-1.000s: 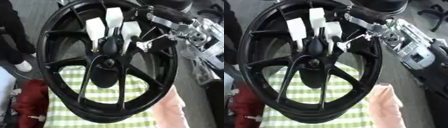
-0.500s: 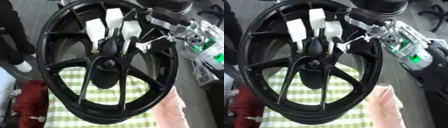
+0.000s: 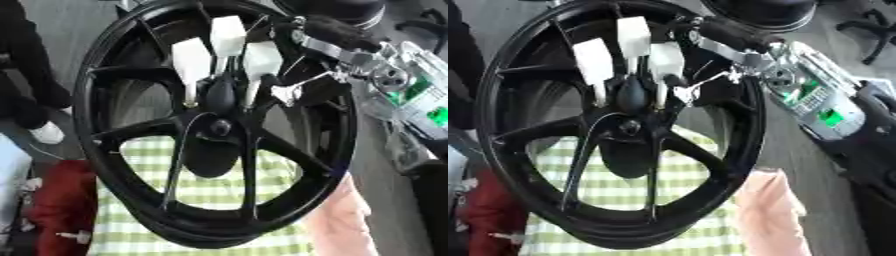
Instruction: Pull the pin out of the wheel hub.
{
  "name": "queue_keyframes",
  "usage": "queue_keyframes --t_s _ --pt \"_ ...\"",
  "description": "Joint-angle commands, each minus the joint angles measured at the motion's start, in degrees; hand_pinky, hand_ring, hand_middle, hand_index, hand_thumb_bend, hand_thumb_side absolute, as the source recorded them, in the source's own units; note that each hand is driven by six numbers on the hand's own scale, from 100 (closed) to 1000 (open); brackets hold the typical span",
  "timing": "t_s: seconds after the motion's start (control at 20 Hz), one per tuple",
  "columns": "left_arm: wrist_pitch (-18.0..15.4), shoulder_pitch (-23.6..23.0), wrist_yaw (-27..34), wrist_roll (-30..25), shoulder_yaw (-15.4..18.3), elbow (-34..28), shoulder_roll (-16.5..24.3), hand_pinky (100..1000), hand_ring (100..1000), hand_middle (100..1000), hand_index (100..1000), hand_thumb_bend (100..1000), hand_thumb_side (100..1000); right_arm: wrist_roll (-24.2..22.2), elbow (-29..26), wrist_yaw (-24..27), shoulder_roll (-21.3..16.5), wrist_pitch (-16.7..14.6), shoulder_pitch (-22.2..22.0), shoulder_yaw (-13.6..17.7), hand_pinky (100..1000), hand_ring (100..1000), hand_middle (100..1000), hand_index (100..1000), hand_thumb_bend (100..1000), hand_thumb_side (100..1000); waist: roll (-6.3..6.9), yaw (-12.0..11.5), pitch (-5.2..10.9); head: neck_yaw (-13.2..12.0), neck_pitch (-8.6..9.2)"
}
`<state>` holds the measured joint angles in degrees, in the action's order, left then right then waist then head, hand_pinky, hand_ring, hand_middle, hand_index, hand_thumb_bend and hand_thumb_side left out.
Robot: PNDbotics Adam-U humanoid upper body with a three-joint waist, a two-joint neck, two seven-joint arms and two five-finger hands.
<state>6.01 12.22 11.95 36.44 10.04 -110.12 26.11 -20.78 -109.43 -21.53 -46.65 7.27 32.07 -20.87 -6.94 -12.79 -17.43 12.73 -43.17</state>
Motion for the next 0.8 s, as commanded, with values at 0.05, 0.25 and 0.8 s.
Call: queue_keyframes --t_s 0.05,0.25,0.8 --pt "0.15 0.56 -0.12 0.04 0.25 -0.47 0.84 603 602 783 745 185 857 -0.44 -1.10 0.70 -1.93 0.17 0.45 0.64 970 896 757 866 100 245 0.34 0.07 0.68 0.06 0.54" --pt "0.22 0.66 -0.12 -0.01 0.20 -0.46 0.82 604 602 782 745 186 857 -0.58 -1.87 1.50 -2.31 0.71 0.41 0.85 964 882 745 858 100 250 0.42 0.18 0.70 0.09 0.46" --pt "0.28 0.87 -0.07 -0.16 0.10 -0.47 0.74 604 601 781 740 186 856 -1.64 -2.47 2.32 -2.57 0.93 0.15 0.76 940 817 677 810 100 246 0.30 0.00 0.66 0.00 1.34"
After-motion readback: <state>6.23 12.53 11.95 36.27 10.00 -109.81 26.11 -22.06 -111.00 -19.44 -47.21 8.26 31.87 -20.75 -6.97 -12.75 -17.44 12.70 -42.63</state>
